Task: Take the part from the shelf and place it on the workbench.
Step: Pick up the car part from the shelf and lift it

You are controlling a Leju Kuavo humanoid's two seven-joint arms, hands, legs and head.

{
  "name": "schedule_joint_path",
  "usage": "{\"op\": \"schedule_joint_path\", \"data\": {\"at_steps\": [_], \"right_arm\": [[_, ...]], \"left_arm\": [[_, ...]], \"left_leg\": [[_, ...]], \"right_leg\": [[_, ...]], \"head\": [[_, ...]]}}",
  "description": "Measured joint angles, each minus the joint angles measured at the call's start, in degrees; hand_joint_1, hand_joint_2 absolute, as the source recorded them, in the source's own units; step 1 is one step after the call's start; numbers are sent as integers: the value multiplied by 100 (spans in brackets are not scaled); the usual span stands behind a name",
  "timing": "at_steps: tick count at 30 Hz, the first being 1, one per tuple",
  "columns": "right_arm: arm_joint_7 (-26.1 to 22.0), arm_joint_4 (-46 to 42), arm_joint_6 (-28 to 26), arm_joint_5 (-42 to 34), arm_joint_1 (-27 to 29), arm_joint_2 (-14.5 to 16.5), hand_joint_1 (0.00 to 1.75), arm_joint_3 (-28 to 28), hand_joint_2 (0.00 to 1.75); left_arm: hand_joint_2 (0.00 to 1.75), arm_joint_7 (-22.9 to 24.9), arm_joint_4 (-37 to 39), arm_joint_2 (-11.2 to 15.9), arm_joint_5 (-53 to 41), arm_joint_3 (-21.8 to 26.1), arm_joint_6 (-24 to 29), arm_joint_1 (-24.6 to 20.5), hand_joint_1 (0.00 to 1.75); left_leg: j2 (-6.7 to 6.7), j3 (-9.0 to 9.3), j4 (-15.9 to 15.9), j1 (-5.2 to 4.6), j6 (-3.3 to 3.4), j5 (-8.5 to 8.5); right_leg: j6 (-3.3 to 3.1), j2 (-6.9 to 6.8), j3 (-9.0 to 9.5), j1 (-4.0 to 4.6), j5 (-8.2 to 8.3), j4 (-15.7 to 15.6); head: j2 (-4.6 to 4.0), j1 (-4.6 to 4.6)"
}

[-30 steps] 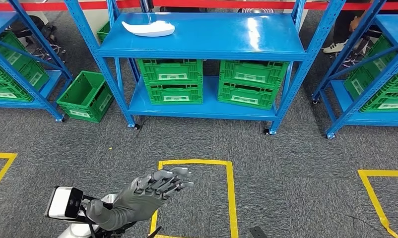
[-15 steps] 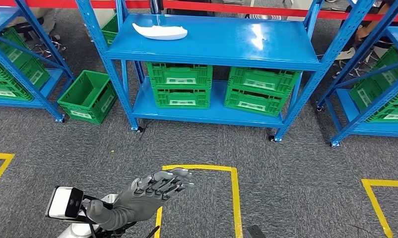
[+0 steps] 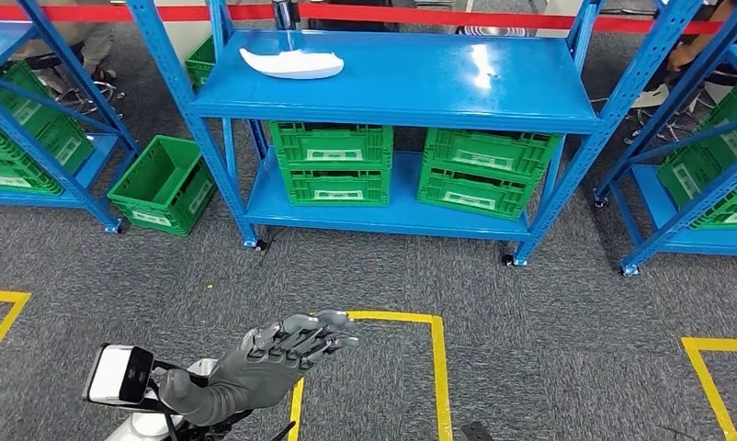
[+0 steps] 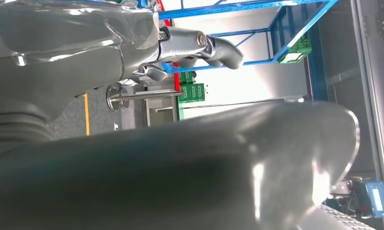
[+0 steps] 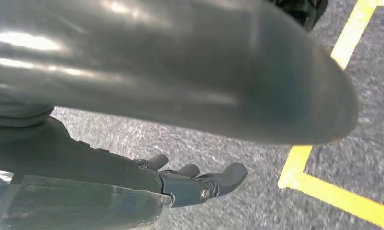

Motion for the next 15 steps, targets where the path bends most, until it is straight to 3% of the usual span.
{"op": "schedule_joint_path", "data": {"at_steps": [2, 3, 4, 5, 6, 7, 8, 9, 11, 13, 15], "right_arm": [[0, 1, 0, -1, 1, 12, 0, 0, 0], [-1, 2, -3, -2, -5, 11, 0, 1, 0], [-2, 3, -5, -2, -13, 8, 0, 1, 0], [-3, 4, -8, -2, -15, 6, 0, 2, 0], [-4, 4, -11, -2, -16, 4, 0, 4, 0], [-4, 4, -11, -2, -11, 10, 0, 7, 0], [-4, 4, -11, -2, -8, 18, 0, 9, 0], [-4, 4, -10, -2, -14, 24, 0, 10, 0], [-4, 4, -4, -2, -26, 33, 0, 12, 0], [-5, 4, 1, -3, -26, 34, 0, 15, 0], [-7, 4, -3, -8, -43, 33, 0, 18, 0]], "left_arm": [[0, 0, -3, 1, 1, 2, 0, 1, 0], [0, -2, -7, 2, 2, 3, -1, -4, 0], [0, -4, -9, 4, 4, 3, -1, -9, 0], [0, -7, -10, 7, 5, 2, -1, -11, 0], [0, -9, -11, 14, 5, 1, -1, -14, 0], [0, -9, -10, 20, 5, 1, 0, -13, 0], [0, -9, -9, 27, 5, 1, 0, -12, 0], [0, -9, -12, 32, 5, 3, 0, -14, 0], [0, -9, -19, 38, 4, 4, 0, -14, 0], [0, -9, -30, 35, 4, 2, -1, -17, 0], [0, -9, -38, 25, 4, -3, -2, -37, 0]], "left_leg": [[2, -17, 24, 2, -4, -4], [9, -106, 182, 15, -34, -36], [19, -275, 461, 42, -80, -108], [33, -585, 905, 89, -146, -249], [49, -775, 979, 141, -193, -115], [60, -865, 823, 175, -197, 88], [71, -878, 558, 184, -179, 262], [71, -742, 117, 166, -127, 512], [55, -685, -4, 116, -27, 454], [51, -518, -115, 130, 66, 513], [63, -364, -170, 147, 115, 524]], "right_leg": [[-2, 0, 17, 0, -3, -5], [-23, -1, 45, 2, -19, -12], [-46, -1, 78, 4, -44, -18], [-61, 4, 129, 5, -89, -22], [-63, 12, 242, 5, -179, -29], [-38, 23, 335, 4, -264, -32], [-3, 37, 432, 12, -346, -40], [38, 45, 508, 16, -413, -57], [134, 45, 570, 33, -412, -48], [193, 30, 587, 37, -427, 66], [183, 21, 362, 35, -550, 511]], "head": [[0, 6], [0, -6], [0, -17], [0, -29], [0, -41], [0, -39], [0, -35], [0, -33], [0, -27], [-1, -20], [-1, 1]]}}
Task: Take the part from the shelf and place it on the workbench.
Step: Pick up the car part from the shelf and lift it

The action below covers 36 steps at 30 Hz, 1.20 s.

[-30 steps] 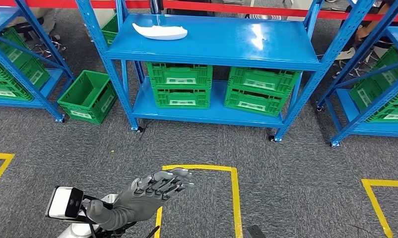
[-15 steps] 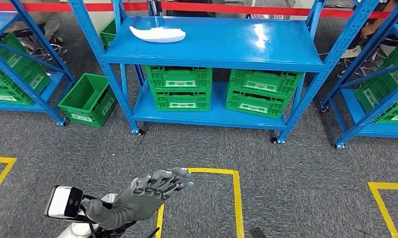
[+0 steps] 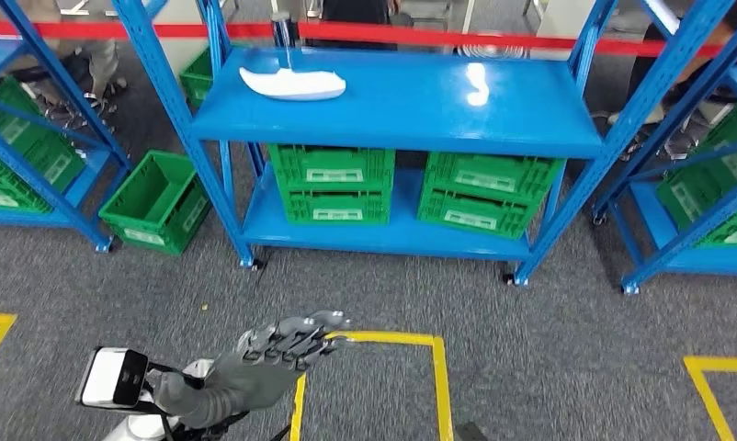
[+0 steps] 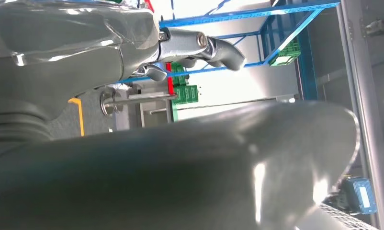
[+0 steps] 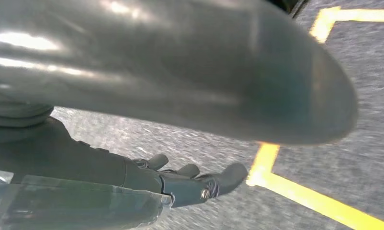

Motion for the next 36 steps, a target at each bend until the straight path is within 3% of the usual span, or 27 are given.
{"op": "schedule_joint_path", "data": {"at_steps": [3, 4, 5, 7, 8, 10, 11, 14, 16, 18, 19, 20, 21, 23, 24, 26, 28, 29, 31, 33, 34, 35, 36], "right_arm": [[-2, 1, -16, -14, 2, -15, 0, 2, 0], [-2, 2, -19, -17, 20, -21, 0, 2, 0], [-3, 3, -19, -21, 36, -25, 0, 2, 0], [-4, 5, -19, -35, 50, -31, 0, 2, 0], [-5, 6, -19, -45, 51, -32, 0, 3, 0], [-7, 8, -17, -65, 54, -33, 0, 5, 0], [-7, 9, -17, -72, 57, -31, 0, 6, 0], [-12, 9, -19, -86, 58, -11, 0, 9, 0], [-19, 9, -19, -92, 46, -10, 0, 10, 0], [-21, 9, -19, -96, 53, -7, 0, 10, 0], [-22, 9, -19, -101, 63, -7, 0, 10, 0], [-22, 9, -19, -105, 73, -6, 0, 10, 0], [-22, 9, -19, -110, 79, -4, 0, 10, 0], [-26, 9, -21, -117, 79, 18, 0, 10, 0], [-31, 9, -23, -120, 72, 30, 0, 9, 0], [-39, 9, -26, -124, 65, 64, 0, 9, 0], [-42, 9, -26, -126, 72, 86, 0, 12, 0], [-43, 9, -25, -127, 71, 91, 0, 15, 0], [-45, 10, -25, -132, 56, 84, 0, 19, 0], [-46, 11, -25, -138, 59, 59, 0, 19, 0], [-46, 11, -25, -140, 73, 44, 0, 19, 0], [-46, 12, -25, -142, 88, 32, 0, 19, 0], [-46, 13, -25, -143, 99, 25, 0, 19, 0]], "left_arm": [[0, 3, 0, -7, -3, -9, 3, -15, 0], [0, 5, 0, -8, -2, -13, 5, -13, 0], [0, 7, 0, -8, 0, -16, 8, -12, 0], [0, 9, 0, -8, 4, -25, 14, -12, 0], [0, 10, 2, -7, 8, -30, 19, -12, 0], [0, 12, 5, -3, 15, -36, 28, -13, 0], [0, 13, 7, -1, 19, -38, 33, -12, 0], [0, 10, 9, 7, 22, -40, 45, -13, 0], [0, 7, 13, 11, 23, -41, 52, -16, 0], [0, 7, 26, 16, 25, -44, 54, -6, 0], [0, 7, 34, 18, 25, -46, 54, 0, 0], [0, 7, 42, 19, 25, -49, 54, 5, 0], [0, 7, 46, 20, 27, -50, 53, 6, 0], [0, 6, 49, 22, 34, -50, 51, 2, 0], [0, 5, 49, 22, 42, -50, 48, -2, 0], [0, 2, 47, 26, 54, -48, 38, -8, 0], [0, 0, 42, 26, 55, -49, 27, -9, 0], [0, 0, 42, 22, 55, -54, 23, -15, 0], [0, 0, 45, 9, 55, -65, 17, -34, 0], [0, 0, 56, 3, 55, -78, 16, -39, 0], [0, 0, 63, 3, 54, -84, 15, -34, 0], [0, 0, 71, 3, 53, -89, 15, -30, 0], [0, 0, 78, 3, 53, -92, 15, -27, 0]], "left_leg": [[-22, 42, -3, -35, 29, -68], [-38, 65, -2, -43, 29, -98], [-54, 106, -1, -47, 19, -134], [-68, 210, 0, -51, -18, -221], [-69, 263, 7, -61, -44, -270], [-71, 305, 34, -79, -109, -340], [-72, 315, 62, -86, -139, -359], [-56, 243, 309, -62, -234, -460], [-35, -76, 885, -19, -319, -667], [-19, -556, 1589, 27, -379, -907], [-14, -712, 1735, 41, -389, -916], [-11, -774, 1686, 48, -381, -805], [-10, -710, 1409, 47, -350, -579], [-2, -411, 610, 2, -222, -96], [1, -295, 334, -33, -154, -19], [-5, -167, 84, -113, -40, -65], [-25, 29, -113, -129, 56, -27], [-24, 142, -193, -112, 92, -1], [-12, 292, -265, -75, 110, -5], [-18, 332, -269, -64, 96, -55], [-30, 356, -268, -55, 74, -90], [-43, 390, -264, -41, 45, -129], [-54, 434, -251, -20, 5, -177]], "right_leg": [[-46, -4, -738, 2, -344, 1013], [-33, -5, -885, 1, -379, 1104], [24, -6, -904, 0, -274, 943], [139, -17, -701, -2, 203, 178], [133, -31, -582, 3, 405, -199], [-4, -52, -450, 26, 581, -544], [-96, -52, -433, 37, 555, -551], [-231, -29, -294, -7, 540, -563], [-285, -24, -200, -16, 482, -568], [-298, -19, -141, -5, 411, -567], [-293, -16, -103, 1, 374, -566], [-286, -11, -49, 10, 332, -566], [-279, -6, 13, 19, 290, -567], [-260, 2, 146, 40, 202, -581], [-240, 8, 188, 36, 169, -602], [-160, 2, 247, 20, 175, -639], [-69, -18, 306, 18, 220, -595], [-57, -24, 288, 25, 207, -469], [-107, -27, -14, 20, 12, 65], [-131, -27, -534, 5, -236, 780], [-101, -28, -736, -11, -299, 970], [-49, -30, -846, -31, -276, 970], [40, -31, -857, -57, -141, 775]], "head": [[1, 18], [1, 19], [1, 20], [1, 22], [1, 21], [1, 16], [1, 14], [1, 5], [1, -4], [1, -8], [1, -10], [1, -10], [1, -11], [1, -1], [1, 3], [1, 0], [1, -18], [0, -16], [0, -3], [1, 8], [1, 8], [1, 9], [1, 9]]}}
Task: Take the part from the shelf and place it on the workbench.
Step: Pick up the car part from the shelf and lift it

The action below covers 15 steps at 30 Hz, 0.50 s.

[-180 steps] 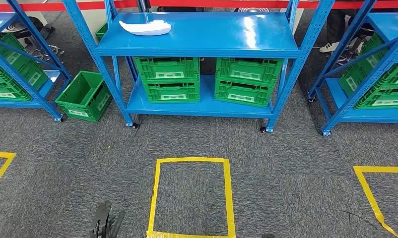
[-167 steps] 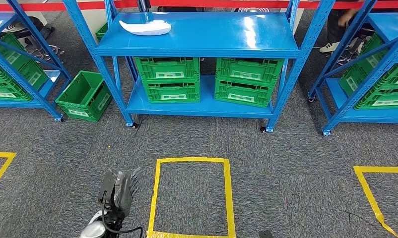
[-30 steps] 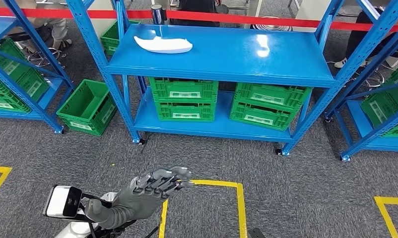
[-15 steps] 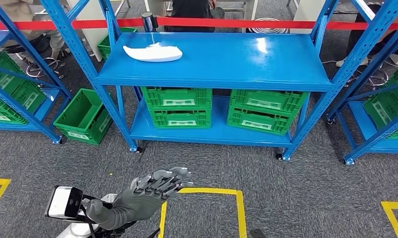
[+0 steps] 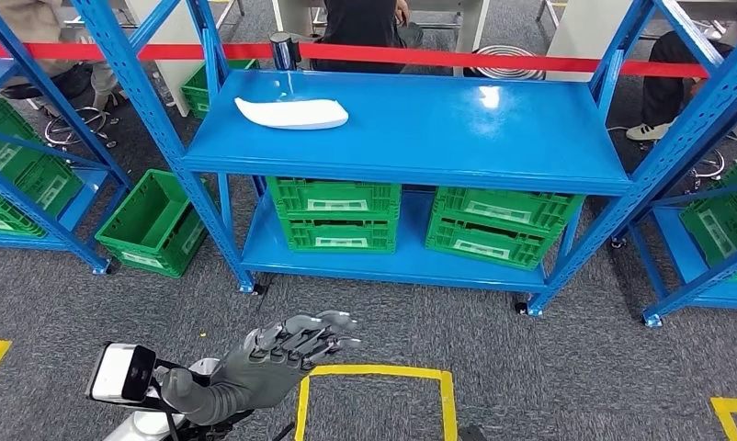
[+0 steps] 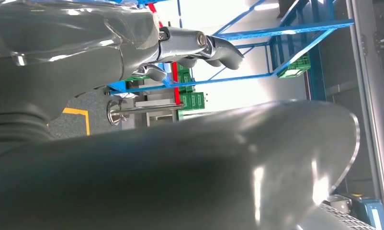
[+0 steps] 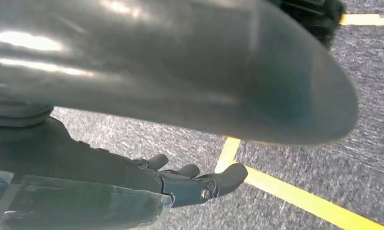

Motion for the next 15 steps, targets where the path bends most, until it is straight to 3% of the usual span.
{"op": "schedule_joint_path", "data": {"at_steps": [2, 3, 4, 6, 8, 9, 10, 13, 14, 15], "right_arm": [[0, 1, 1, 0, 2, -3, 0, 0, 0], [0, 1, 2, -1, -3, 1, 0, 0, 0], [0, 1, 3, -2, -7, 6, 0, 0, 0], [1, 2, 6, -3, -9, 11, 0, 1, 0], [1, 3, 7, -5, -9, 11, 0, 1, 0], [-1, 3, 7, -5, -15, 10, 0, 1, 0], [-1, 3, 7, -6, -18, 9, 0, 0, 0], [-2, 3, 8, -4, -12, 4, 0, 0, 0], [-2, 3, 9, -4, -6, 4, 0, 0, 0], [-2, 3, 9, -5, -3, 4, 0, 0, 0]], "left_arm": [[0, 0, 11, 0, 1, -7, 0, 1, 0], [0, 1, 17, 1, 1, -11, 1, 1, 0], [0, 0, 22, 2, 2, -14, 1, -1, 0], [0, -1, 28, 4, 7, -19, 2, -1, 0], [0, -3, 28, 5, 10, -20, 2, -6, 0], [0, -5, 27, 6, 11, -20, 2, -10, 0], [0, -8, 26, 7, 12, -20, 2, -12, 0], [0, -11, 27, 10, 13, -27, 2, -7, 0], [0, -11, 27, 14, 13, -30, 1, -5, 0], [0, -11, 27, 17, 13, -32, -1, -5, 0]], "left_leg": [[-4, 87, 87, 35, -105, -145], [-2, 107, 146, 41, -154, -236], [5, 113, 196, 39, -204, -333], [21, 150, 280, 45, -280, -440], [48, 165, 421, 84, -336, -483], [57, 70, 603, 100, -357, -527], [64, -110, 910, 114, -387, -603], [66, -886, 1930, 121, -442, -1008], [66, -1036, 1994, 116, -425, -1042], [65, -1072, 1841, 106, -380, -934]], "right_leg": [[217, -29, 159, -64, 481, -738], [222, -65, 236, -83, 625, -1016], [181, -90, 296, -84, 716, -1180], [-36, -101, 346, -69, 678, -1187], [-148, -59, 434, -69, 673, -1186], [-193, -46, 490, -64, 651, -1184], [-225, -36, 529, -55, 620, -1186], [-263, -14, 641, -11, 494, -1185], [-265, -3, 697, 8, 445, -1185], [-265, 7, 765, 31, 395, -1186]], "head": [[0, 9], [0, 15], [0, 16], [0, 11], [0, 2], [0, -3], [0, -11], [0, -24], [0, -24], [0, -24]]}}
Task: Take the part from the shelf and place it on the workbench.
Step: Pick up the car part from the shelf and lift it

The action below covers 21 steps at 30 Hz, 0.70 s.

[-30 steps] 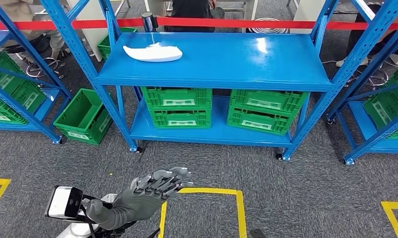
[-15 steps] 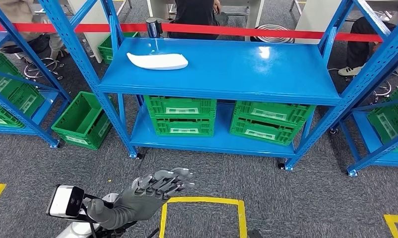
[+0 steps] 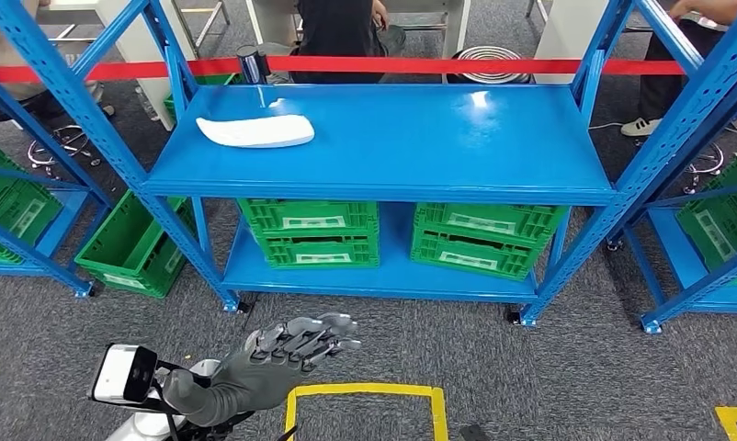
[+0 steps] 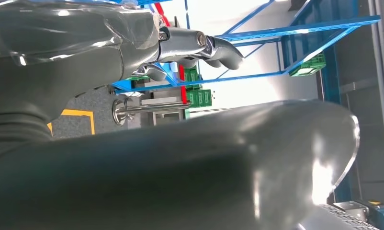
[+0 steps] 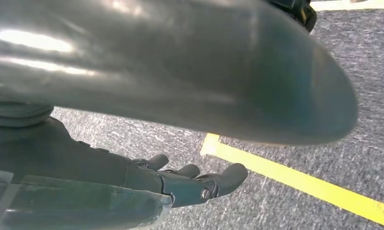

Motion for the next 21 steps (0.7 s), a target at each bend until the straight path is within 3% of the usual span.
{"op": "schedule_joint_path", "data": {"at_steps": [1, 3, 4, 5, 6, 8, 9, 10, 12, 14, 15, 17, 18, 19, 21], "right_arm": [[0, 0, 0, -4, 1, 1, 0, 0, 0], [0, 0, 2, -16, -3, 25, 0, -1, 0], [1, 0, 7, -22, -9, 38, 0, -1, 0], [1, -1, 13, -26, -12, 60, 0, -1, 0], [1, -2, 16, -30, -12, 65, 0, -1, 0], [1, -3, 21, -33, -6, 75, 0, 2, 0], [0, -3, 21, -34, -8, 68, 0, 3, 0], [0, -2, 20, -36, -16, 62, 0, 3, 0], [0, -2, 14, -36, -20, 35, 0, 3, 0], [1, 0, 8, -35, 4, 2, 0, 3, 0], [1, 0, 5, -35, 18, -14, 0, 4, 0], [-9, 1, -2, -37, 31, -34, 0, 4, 0], [-17, 1, -3, -40, 33, -32, 0, 4, 0], [-27, 1, -4, -43, 32, -26, 0, 4, 0], [-38, 2, -3, -48, 33, -14, 0, 4, 0]], "left_arm": [[0, 0, -2, 3, 0, -1, -3, 0, 0], [0, 0, -11, 7, 2, 1, -10, 2, 0], [0, 1, -23, 9, 2, 4, -13, 3, 0], [0, 2, -39, 13, 3, 8, -17, 5, 0], [0, 3, -54, 14, 5, 9, -21, 2, 0], [0, 4, -88, 8, 6, 8, -29, -7, 0], [0, 4, -96, 1, 7, 4, -31, -14, 0], [0, 4, -103, -7, 5, 2, -32, -15, 0], [0, 5, -105, -14, 3, -8, -36, -14, 0], [0, 7, -105, -16, 3, -17, -38, -1, 0], [0, 7, -105, -16, 3, -19, -39, 5, 0], [0, 7, -105, -15, 1, -19, -42, 14, 0], [0, 7, -105, -13, -3, -16, -44, 19, 0], [0, 6, -107, -10, -6, -13, -46, 23, 0], [0, 4, -114, -3, -14, -4, -55, 37, 0]], "left_leg": [[1, 40, -312, -24, 78, 236], [-38, 202, -1002, -121, 299, 848], [-74, 271, -1228, -176, 389, 1042], [-112, 324, -1377, -221, 454, 1141], [-134, 384, -1455, -249, 484, 1128], [-134, 619, -1679, -248, 544, 1146], [-127, 731, -1742, -239, 565, 1149], [-123, 821, -1789, -224, 575, 1146], [-120, 886, -1801, -221, 566, 1086], [-142, 955, -1797, -209, 517, 999], [-154, 1008, -1788, -195, 478, 944], [-165, 1117, -1732, -158, 381, 795], [-164, 1161, -1681, -147, 332, 707], [-163, 1176, -1637, -147, 285, 628], [-155, 1203, -1577, -158, 216, 529]], "right_leg": [[-2, 8, 75, 24, -53, -5], [7, 30, 195, 47, -146, -36], [27, 40, 239, 47, -182, -75], [59, 49, 293, 47, -181, -85], [112, 53, 354, 54, -152, -107], [174, 40, 411, 57, -116, -41], [183, 36, 353, 57, -145, 87], [163, 33, 208, 55, -224, 337], [143, 31, -253, 41, -456, 1019], [200, 29, -634, 9, -606, 1359], [278, 26, -682, -14, -534, 1231], [469, 3, -542, -72, -72, 542], [501, -18, -464, -84, 119, 229], [462, -38, -401, -79, 244, 44], [261, -48, -368, -47, 242, -12]], "head": [[0, -1], [0, 14], [0, 15], [0, 18], [0, 14], [-1, 7], [-1, 9], [-1, 15], [0, 22], [0, 26], [0, 27], [0, 29], [-1, 37], [-1, 43], [-1, 35]]}}
